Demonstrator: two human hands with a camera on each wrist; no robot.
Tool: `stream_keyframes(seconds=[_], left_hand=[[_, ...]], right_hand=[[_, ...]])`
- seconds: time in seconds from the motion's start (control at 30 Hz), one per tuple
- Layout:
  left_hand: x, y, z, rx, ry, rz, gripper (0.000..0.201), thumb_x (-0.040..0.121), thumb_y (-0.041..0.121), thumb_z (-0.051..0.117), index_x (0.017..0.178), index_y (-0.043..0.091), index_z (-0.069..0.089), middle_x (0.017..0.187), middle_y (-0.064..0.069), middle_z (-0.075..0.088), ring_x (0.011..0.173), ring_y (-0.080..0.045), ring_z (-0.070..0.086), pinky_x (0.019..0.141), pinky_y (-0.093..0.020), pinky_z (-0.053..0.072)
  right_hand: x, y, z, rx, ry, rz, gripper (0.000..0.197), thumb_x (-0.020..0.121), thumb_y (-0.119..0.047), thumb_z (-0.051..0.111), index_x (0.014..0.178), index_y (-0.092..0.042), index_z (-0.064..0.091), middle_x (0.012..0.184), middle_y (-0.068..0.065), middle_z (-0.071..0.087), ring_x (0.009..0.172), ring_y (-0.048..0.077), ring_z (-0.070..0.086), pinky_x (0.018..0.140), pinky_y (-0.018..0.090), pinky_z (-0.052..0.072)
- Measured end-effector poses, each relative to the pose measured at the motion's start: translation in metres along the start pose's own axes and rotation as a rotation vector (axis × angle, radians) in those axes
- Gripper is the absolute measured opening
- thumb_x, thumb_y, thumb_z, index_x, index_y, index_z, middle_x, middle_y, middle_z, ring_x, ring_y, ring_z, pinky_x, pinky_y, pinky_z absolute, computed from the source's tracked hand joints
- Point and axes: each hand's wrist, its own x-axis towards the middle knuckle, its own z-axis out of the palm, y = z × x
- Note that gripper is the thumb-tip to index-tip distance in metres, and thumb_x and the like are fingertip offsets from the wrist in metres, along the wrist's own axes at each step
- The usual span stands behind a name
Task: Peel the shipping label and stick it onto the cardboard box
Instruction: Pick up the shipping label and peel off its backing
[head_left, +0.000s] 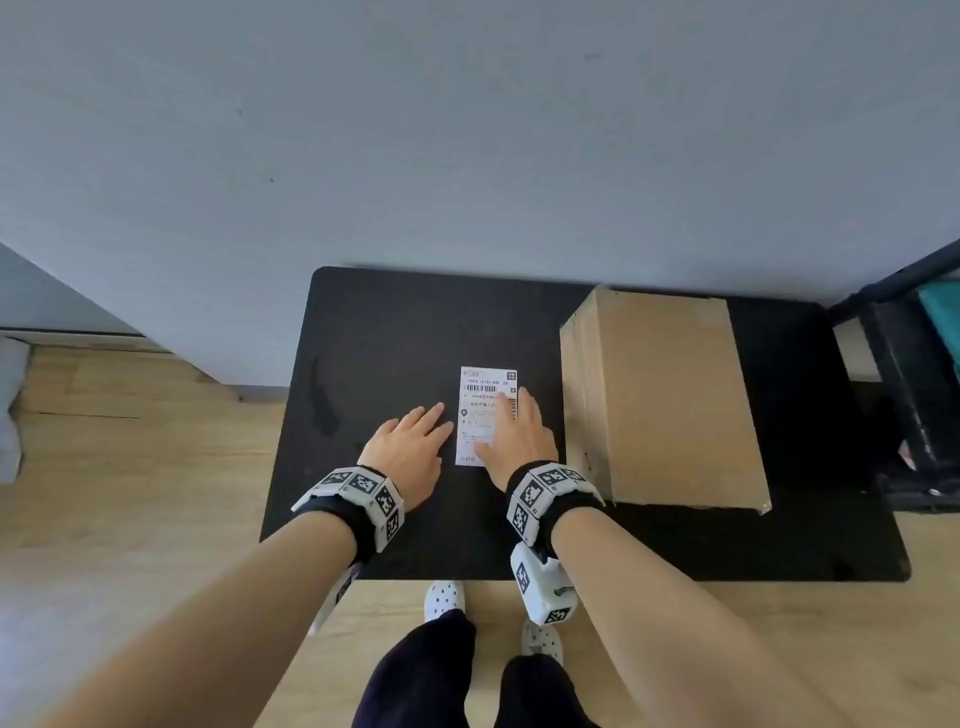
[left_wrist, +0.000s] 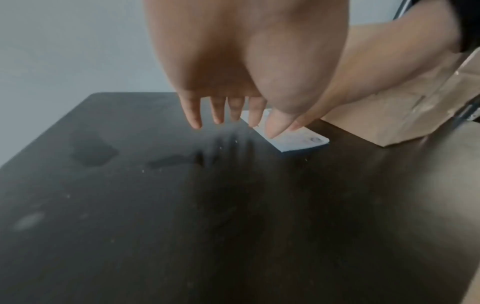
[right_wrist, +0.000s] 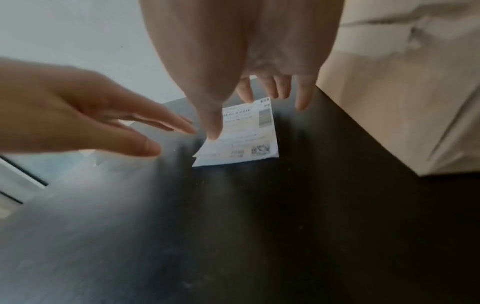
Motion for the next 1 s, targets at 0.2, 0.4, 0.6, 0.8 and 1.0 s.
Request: stream_keyframes(seconds=[0.2, 0.4, 0.6, 0.8, 1.0], left_hand=[[0.002, 0.001, 0.023, 0.11, -0.096, 0.118, 0.059, 0.101, 0.029, 0.033, 0.153, 0.026, 0.006, 0.163, 0.005, 0.0, 0.151, -0.019, 0.001, 0.122, -0.041, 0.008], [-0.001, 0.0, 0.023, 0.148, -0.098, 0.123, 0.06, 0.1, 0.025, 0.033, 0.153, 0.025, 0.004, 0.163, 0.005, 0.0, 0.151, -0.019, 0.001, 0.122, -0.042, 0.006], [-0.001, 0.0, 0.021, 0.113, -0.108, 0.113, 0.061, 0.1, 0.024, 0.034, 0.153, 0.026, 0.004, 0.163, 0.006, -0.002, 0.151, -0.018, 0.0, 0.122, -0.042, 0.005], [-0.004, -0.002, 0.024, 0.092, -0.103, 0.112, 0.06, 0.1, 0.023, 0.033, 0.153, 0.026, 0.004, 0.163, 0.008, -0.002, 0.151, -0.017, 0.0, 0.123, -0.041, 0.005], [-0.008, -0.004, 0.026, 0.087, -0.098, 0.114, 0.06, 0.1, 0.022, 0.033, 0.153, 0.025, 0.004, 0.163, 0.008, -0.001, 0.151, -0.017, 0.0, 0.123, -0.041, 0.004]], right_hand=[[0.003, 0.006, 0.015, 0.135, 0.021, 0.011, 0.069, 0.088, -0.029, 0.059, 0.146, -0.015, 0.022, 0.156, 0.008, 0.019, 0.142, 0.026, 0.028, 0.109, 0.046, 0.038], [0.007, 0.005, 0.004, 0.413, 0.113, 0.041, 0.055, 0.087, -0.01, 0.06, 0.138, -0.013, 0.039, 0.144, 0.005, 0.042, 0.127, 0.021, 0.049, 0.099, 0.035, 0.049], [0.012, 0.004, -0.005, 0.638, 0.2, 0.156, 0.046, 0.087, -0.005, 0.061, 0.129, -0.015, 0.046, 0.129, 0.007, 0.056, 0.111, 0.022, 0.061, 0.086, 0.035, 0.056], [0.016, 0.005, -0.004, 0.62, 0.195, 0.238, 0.035, 0.086, -0.009, 0.063, 0.12, -0.009, 0.051, 0.12, 0.009, 0.063, 0.103, 0.023, 0.064, 0.07, 0.023, 0.046], [0.019, 0.003, -0.003, 0.704, 0.144, 0.309, 0.034, 0.085, -0.011, 0.065, 0.117, -0.008, 0.054, 0.116, 0.01, 0.067, 0.101, 0.023, 0.066, 0.069, 0.026, 0.051]])
